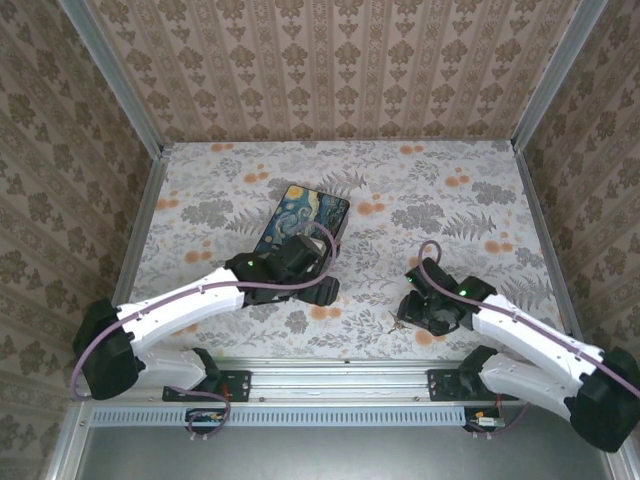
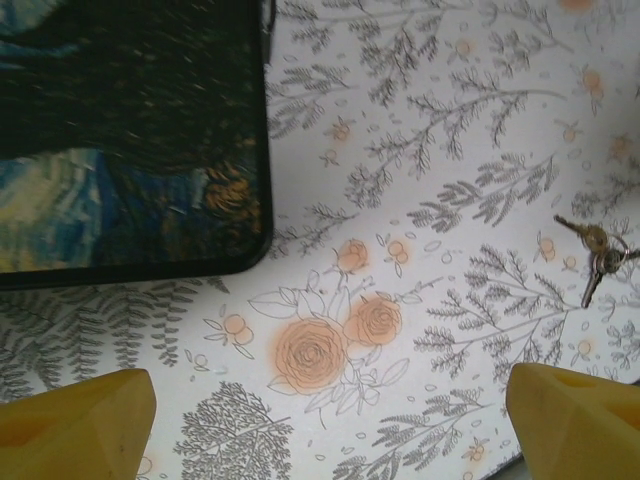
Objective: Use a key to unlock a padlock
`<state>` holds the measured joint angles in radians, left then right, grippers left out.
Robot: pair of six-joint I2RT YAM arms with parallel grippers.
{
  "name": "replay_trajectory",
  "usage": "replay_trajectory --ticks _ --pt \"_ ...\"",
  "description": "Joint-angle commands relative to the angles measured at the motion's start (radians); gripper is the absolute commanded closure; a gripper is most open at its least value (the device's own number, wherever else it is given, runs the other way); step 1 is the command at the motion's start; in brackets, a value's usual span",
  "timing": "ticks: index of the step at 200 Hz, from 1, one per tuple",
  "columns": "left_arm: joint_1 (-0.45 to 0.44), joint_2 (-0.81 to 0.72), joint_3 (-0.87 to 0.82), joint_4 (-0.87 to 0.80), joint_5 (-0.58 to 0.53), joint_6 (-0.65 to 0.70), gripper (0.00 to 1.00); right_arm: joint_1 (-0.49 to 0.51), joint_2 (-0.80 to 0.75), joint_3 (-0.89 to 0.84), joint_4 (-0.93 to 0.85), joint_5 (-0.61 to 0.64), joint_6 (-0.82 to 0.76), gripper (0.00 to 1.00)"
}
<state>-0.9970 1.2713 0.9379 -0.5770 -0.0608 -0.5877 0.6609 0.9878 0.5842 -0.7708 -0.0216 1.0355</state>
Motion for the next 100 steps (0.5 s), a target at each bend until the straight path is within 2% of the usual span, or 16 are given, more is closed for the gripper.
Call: replay_trajectory --ticks 1,38,76,86,100 --pt "0.03 -0.015 -0.024 0.0 0.008 -0.002 0.08 0.066 0.088 0.009 0.053 0.047 0.081 0.57" --pt "0.046 -0.023 -0.037 0.01 0.02 0.005 0.08 0.125 0.219 0.066 0.057 0.083 0.059 0.6" --pt "0.051 -0.036 -0.044 0.007 0.017 0.011 0.08 0.134 0.233 0.048 0.08 0.069 0.104 0.61" --pt "0.055 -0.035 -0.044 0.006 0.019 0.012 0.08 0.135 0.238 0.045 0.084 0.062 0.121 0.6" --pt "0.056 -0.032 -0.043 0.006 0.019 0.017 0.08 0.138 0.245 0.046 0.091 0.059 0.152 0.52"
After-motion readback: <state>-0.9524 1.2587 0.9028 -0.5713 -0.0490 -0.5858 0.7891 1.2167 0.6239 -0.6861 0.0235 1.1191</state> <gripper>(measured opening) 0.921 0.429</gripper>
